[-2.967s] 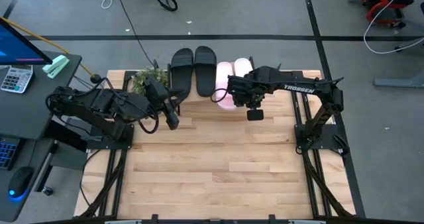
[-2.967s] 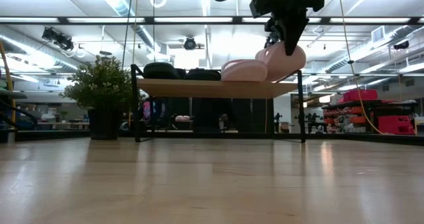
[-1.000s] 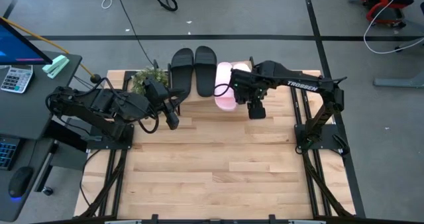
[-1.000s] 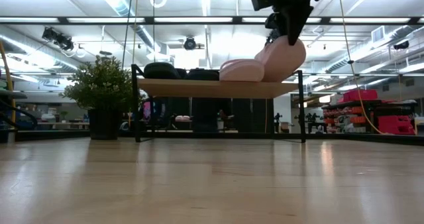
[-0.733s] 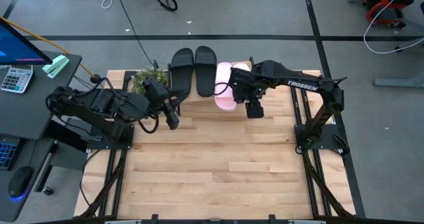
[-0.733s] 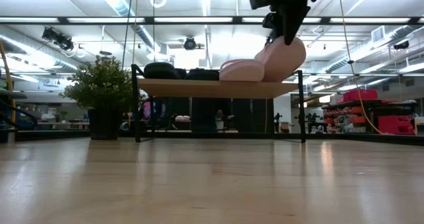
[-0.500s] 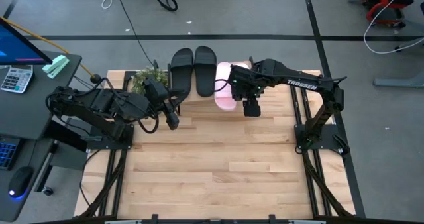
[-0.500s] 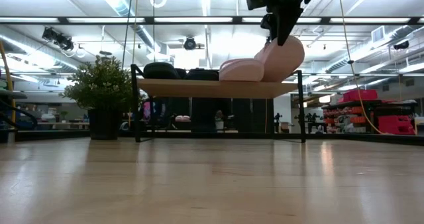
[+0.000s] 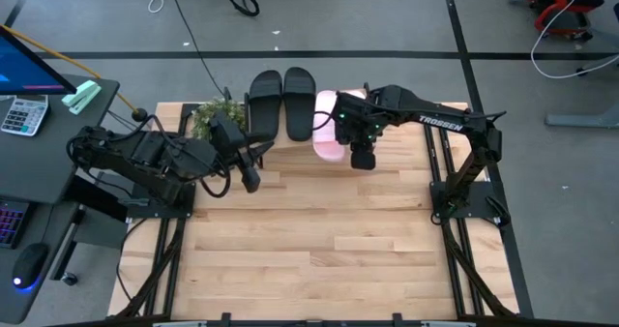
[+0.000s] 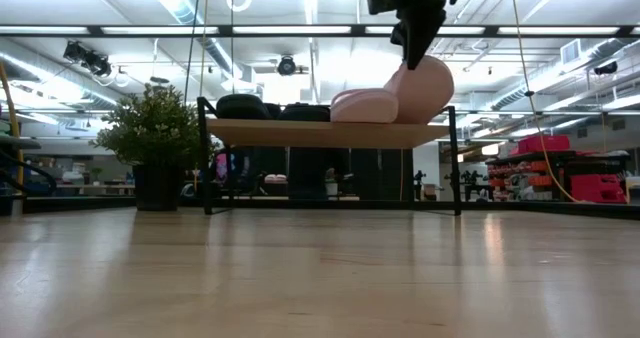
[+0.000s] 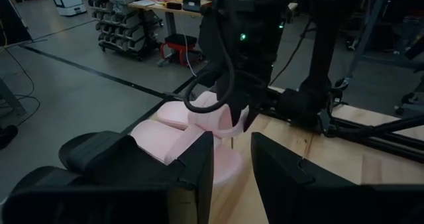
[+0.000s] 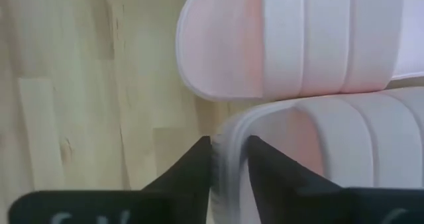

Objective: Pick and place slides into the shelf
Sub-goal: Put the pink slide on the shelf, then return to Home Position

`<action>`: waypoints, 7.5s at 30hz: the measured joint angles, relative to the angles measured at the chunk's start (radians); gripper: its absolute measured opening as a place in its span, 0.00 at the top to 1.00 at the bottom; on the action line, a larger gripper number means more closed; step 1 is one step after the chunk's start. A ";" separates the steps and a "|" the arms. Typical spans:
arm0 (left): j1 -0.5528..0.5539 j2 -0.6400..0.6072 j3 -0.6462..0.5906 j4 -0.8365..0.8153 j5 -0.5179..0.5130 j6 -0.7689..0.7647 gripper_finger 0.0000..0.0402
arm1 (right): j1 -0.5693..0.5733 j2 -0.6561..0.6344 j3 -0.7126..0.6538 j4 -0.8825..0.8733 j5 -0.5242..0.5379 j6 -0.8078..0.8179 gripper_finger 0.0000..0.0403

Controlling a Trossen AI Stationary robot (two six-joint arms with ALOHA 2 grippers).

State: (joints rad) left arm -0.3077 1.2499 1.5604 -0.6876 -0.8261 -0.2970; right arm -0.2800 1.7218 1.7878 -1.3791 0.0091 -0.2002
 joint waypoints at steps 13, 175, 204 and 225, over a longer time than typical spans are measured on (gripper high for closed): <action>0.000 0.000 0.000 0.000 0.000 -0.006 0.73 | -0.015 0.000 -0.009 0.058 -0.068 0.078 0.88; 0.285 -0.050 -1.233 1.569 0.716 0.011 1.00 | 0.597 -0.743 -0.813 0.386 0.513 1.124 1.00; 0.310 -0.849 -1.491 1.225 0.638 0.021 1.00 | 0.496 -0.715 -0.813 0.434 0.483 1.142 1.00; 0.311 -1.248 -1.490 0.855 0.546 0.068 1.00 | 0.496 -0.715 -0.813 0.434 0.475 1.166 1.00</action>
State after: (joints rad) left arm 0.0029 0.0018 0.0709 0.1673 -0.2804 -0.2286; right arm 0.2157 1.0065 0.9752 -0.9451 0.4843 0.9661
